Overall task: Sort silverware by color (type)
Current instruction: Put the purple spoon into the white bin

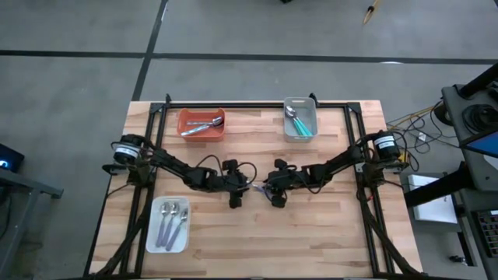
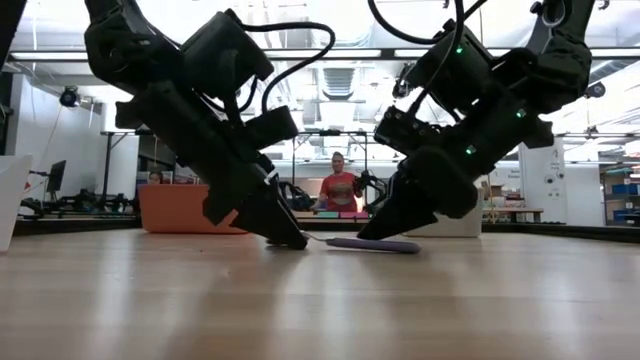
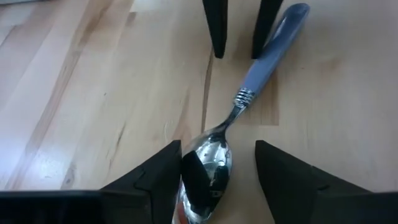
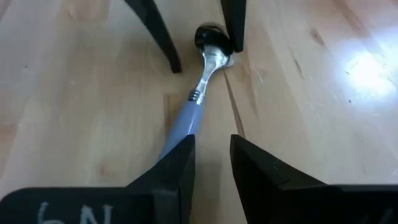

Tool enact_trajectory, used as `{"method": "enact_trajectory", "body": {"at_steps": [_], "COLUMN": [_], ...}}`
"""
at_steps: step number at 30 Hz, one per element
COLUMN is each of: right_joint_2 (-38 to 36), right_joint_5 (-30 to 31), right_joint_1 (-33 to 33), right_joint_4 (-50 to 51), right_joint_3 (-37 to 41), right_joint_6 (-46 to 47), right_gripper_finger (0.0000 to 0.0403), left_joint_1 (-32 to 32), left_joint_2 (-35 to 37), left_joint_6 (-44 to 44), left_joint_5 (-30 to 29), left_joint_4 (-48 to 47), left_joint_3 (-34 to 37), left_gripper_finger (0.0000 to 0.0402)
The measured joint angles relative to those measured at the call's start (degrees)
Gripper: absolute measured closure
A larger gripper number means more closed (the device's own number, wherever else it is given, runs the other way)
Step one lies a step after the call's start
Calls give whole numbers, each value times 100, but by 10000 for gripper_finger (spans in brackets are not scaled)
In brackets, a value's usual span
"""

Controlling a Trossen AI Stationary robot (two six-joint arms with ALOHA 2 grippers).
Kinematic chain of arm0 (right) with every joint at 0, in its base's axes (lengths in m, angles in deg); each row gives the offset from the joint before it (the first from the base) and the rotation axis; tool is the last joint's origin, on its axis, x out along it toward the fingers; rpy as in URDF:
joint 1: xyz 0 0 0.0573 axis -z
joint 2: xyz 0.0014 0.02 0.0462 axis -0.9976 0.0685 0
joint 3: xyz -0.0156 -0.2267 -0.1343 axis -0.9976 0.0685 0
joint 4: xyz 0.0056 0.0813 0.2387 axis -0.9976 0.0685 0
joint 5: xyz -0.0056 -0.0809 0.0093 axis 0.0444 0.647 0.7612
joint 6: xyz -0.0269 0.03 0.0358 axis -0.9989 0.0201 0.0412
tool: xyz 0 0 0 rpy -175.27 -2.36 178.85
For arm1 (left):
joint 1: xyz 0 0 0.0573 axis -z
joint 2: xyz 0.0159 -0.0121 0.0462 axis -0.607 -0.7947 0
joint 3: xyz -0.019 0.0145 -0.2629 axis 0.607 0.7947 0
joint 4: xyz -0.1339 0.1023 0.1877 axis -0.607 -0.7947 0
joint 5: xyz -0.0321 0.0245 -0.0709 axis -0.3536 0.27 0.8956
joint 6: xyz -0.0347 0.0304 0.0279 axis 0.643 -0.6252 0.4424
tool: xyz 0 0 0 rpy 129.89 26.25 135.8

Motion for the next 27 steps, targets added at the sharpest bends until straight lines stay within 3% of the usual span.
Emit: {"method": "enact_trajectory", "body": {"at_steps": [6, 15, 20, 27], "right_joint_2": [19, -139, -388, -708], "right_joint_5": [-3, 53, -14, -8], "right_joint_1": [0, 3, -7, 0], "right_joint_4": [5, 73, 171, 196], "right_joint_3": [-7, -6, -5, -135], "right_joint_6": [33, 9, 20, 194], "right_gripper_finger": [310, 318, 329, 320], "left_joint_1": [-48, -75, -85, -84], "left_joint_2": [0, 39, 194, 258], "left_joint_6": [214, 698, 1246, 1477], "left_joint_5": [-15, 4, 146, 280], "left_joint_4": [-151, -271, -715, -2410], "left_joint_3": [1, 7, -113, -810], "left_gripper_finger": [254, 389, 389, 394]}}
